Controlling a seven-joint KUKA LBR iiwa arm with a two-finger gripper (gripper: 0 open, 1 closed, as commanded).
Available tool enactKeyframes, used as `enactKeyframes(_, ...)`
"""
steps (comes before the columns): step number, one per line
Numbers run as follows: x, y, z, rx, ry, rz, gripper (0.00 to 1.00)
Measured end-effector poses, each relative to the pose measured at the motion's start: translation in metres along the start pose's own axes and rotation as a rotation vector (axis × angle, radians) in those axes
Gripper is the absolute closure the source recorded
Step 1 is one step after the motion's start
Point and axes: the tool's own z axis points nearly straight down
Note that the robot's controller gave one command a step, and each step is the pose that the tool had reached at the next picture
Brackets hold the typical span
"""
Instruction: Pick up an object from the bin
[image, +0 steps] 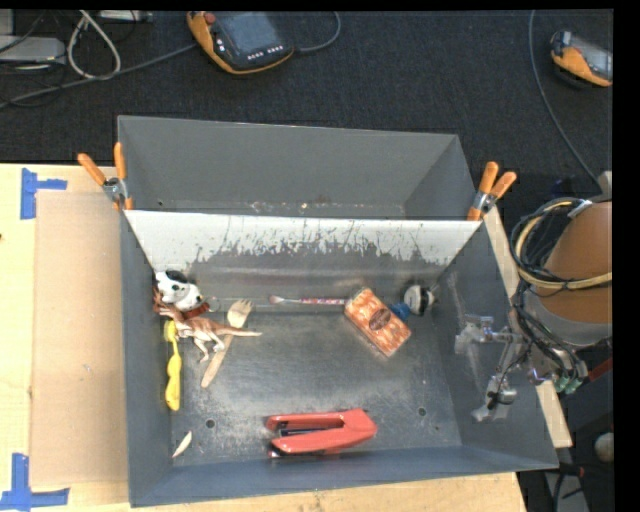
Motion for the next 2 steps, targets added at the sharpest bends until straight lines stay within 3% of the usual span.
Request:
enactKeyframes(1,-0.002,0.001,-0.004,0.002,-0.007,-0.005,0.0)
enactKeyframes(2,0.005,0.052,0.041,0.001,-0.008,0.025,0.0)
